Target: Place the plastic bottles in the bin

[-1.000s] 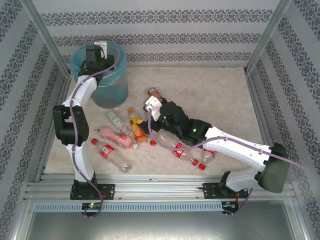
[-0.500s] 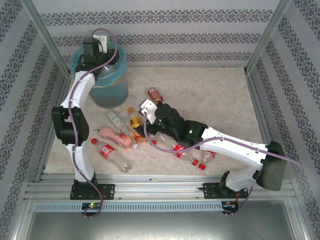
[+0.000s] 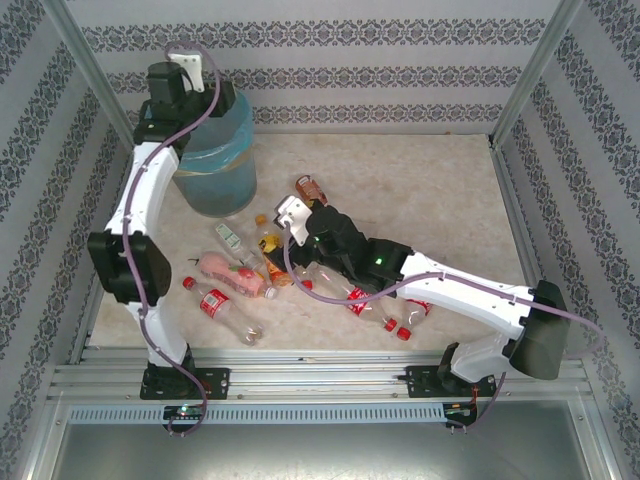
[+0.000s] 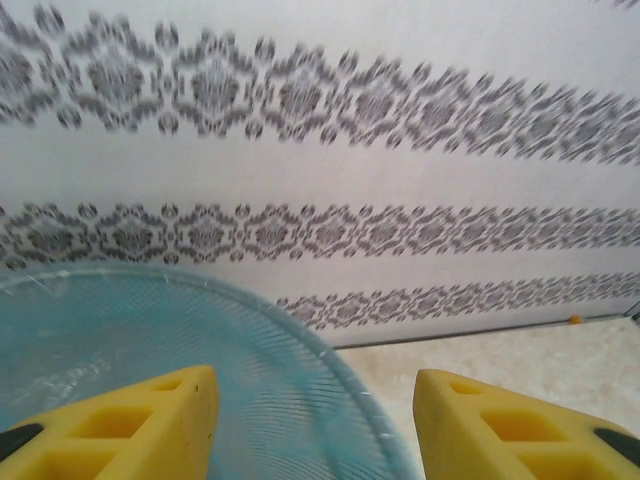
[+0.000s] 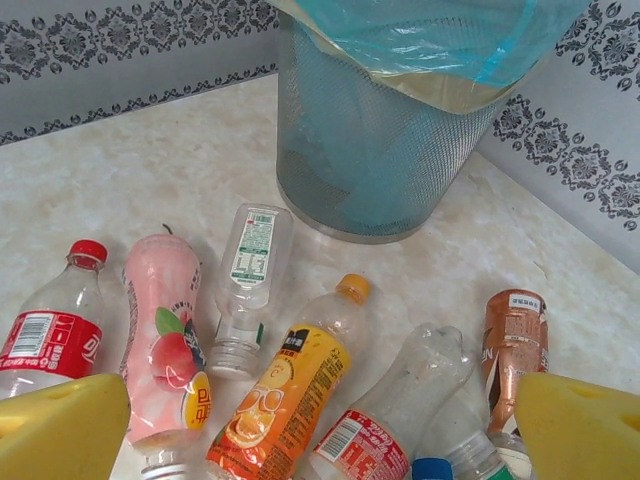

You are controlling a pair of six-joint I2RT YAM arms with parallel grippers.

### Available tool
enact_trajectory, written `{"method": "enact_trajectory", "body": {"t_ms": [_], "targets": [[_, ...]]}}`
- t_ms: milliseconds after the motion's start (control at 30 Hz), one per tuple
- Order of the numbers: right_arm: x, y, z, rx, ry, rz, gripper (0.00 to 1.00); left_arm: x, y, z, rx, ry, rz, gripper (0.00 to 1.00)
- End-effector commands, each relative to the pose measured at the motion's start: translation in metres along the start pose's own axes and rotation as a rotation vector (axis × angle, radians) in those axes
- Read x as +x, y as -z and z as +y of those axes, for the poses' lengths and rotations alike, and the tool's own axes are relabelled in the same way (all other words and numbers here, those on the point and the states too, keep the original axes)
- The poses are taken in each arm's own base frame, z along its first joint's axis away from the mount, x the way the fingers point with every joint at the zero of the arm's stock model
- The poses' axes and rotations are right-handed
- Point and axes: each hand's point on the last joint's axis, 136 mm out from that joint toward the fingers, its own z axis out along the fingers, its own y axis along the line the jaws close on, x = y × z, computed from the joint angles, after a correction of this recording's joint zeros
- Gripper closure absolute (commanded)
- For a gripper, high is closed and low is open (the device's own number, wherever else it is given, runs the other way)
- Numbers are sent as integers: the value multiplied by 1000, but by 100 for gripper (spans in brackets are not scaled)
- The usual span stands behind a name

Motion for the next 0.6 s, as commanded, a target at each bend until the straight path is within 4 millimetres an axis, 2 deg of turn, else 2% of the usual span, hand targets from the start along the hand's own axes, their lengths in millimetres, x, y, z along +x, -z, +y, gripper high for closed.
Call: {"method": "enact_trajectory", "body": {"t_ms": [0,133,267,400,567], "targets": [[-3,-8,-2,41,-12,31,2,-47,57,-23,22,-5,-129,46],[3,-23,-6,54,-41,105,3,-48,104,-34,2,-23,-170,46],[16,-43,-8,17,-122,185,10,-22,145,-42,-21,-10,-158,48],[35,-66,-6,-38,-217,273,17,36,163,-46,-12,21,-57,48],[62,-95,3,-44,-238,432,24,122,173,-57,62,79,126,47]]}}
